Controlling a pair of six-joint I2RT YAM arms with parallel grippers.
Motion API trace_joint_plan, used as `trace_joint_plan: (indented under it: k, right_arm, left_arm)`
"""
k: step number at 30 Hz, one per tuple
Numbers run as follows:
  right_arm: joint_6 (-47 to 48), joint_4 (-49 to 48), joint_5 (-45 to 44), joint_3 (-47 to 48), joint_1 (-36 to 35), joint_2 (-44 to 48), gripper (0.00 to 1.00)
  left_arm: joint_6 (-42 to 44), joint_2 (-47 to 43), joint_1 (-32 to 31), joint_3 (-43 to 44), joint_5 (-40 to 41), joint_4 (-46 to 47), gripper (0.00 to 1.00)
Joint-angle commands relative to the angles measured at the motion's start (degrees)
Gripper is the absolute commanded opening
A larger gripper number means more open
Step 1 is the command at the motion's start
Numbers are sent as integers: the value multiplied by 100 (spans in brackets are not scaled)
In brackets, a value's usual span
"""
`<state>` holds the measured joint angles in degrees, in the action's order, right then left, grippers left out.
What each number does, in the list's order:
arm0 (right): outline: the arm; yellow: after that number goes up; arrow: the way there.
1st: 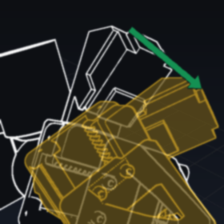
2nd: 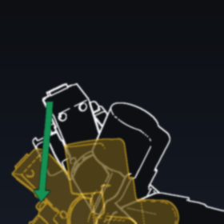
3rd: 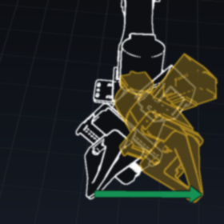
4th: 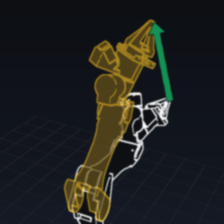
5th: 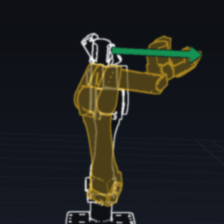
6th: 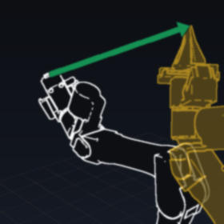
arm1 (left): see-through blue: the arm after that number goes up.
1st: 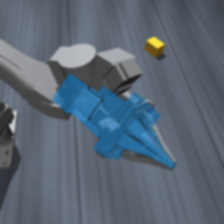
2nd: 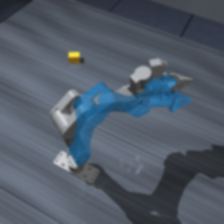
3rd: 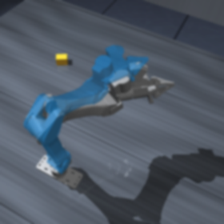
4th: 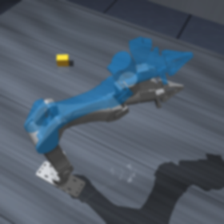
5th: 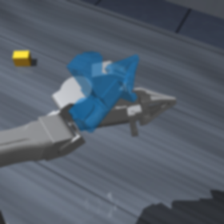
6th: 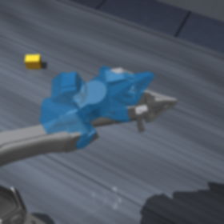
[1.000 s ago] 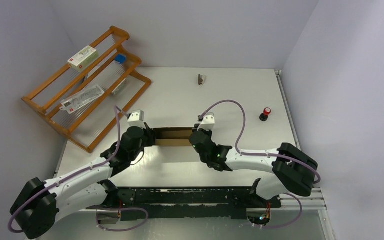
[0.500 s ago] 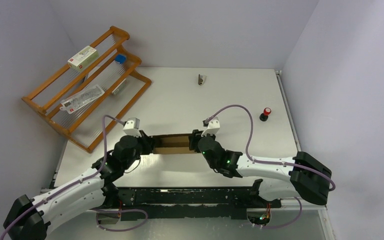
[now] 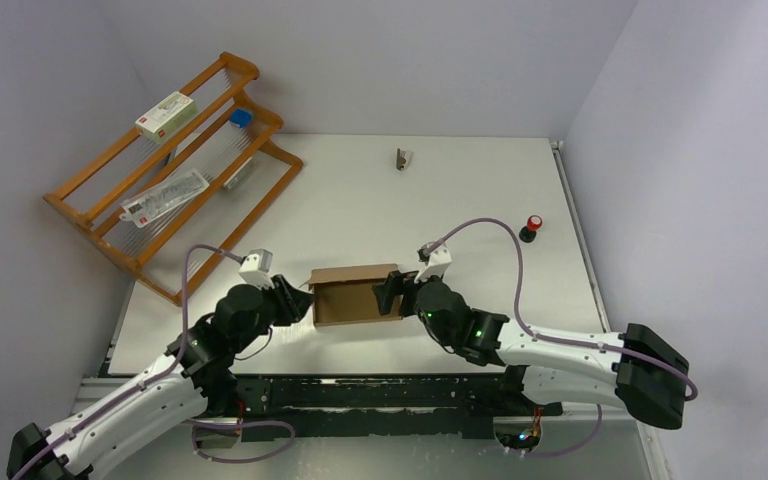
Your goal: Fold the paper box
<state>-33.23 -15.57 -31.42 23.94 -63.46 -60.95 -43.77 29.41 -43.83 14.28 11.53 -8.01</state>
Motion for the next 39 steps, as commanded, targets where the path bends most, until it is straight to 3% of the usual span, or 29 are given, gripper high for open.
trace_joint_plan:
  k: [1,4,12,14,22,28,34,39]
  right_arm:
    - [-64,466,224,-48,-33,340,87]
    - [-32,883,417,22,-23,555,99]
    - [363,2379,414,869,-14,1086,100]
    - [389,2716,149,1227,-9,1022,100]
    - [760,3360,-139,2518,467,93,100]
    - [793,3081,857,2762,1366,-651,99]
    - [793,3102,1354,2667,1418,-1170,95]
    - [558,2803,1539,2086,1415,-1025,92]
  left_arm:
    - [-159,-337,-45,137,-142,-605,40]
    - [-193,-523,-44,259,-238,-963,46]
    - [-412,-1140,-46,1009,175,-2055,53]
    - [-383,-1172,-46,1297,378,-2204,61]
    - [133,-135,-44,2287,1015,-2142,76]
    - [532,1150,-46,2526,1003,-1399,75]
    - [585,1873,-46,2429,582,-1067,69]
    - [370,1876,-44,1942,180,-794,58]
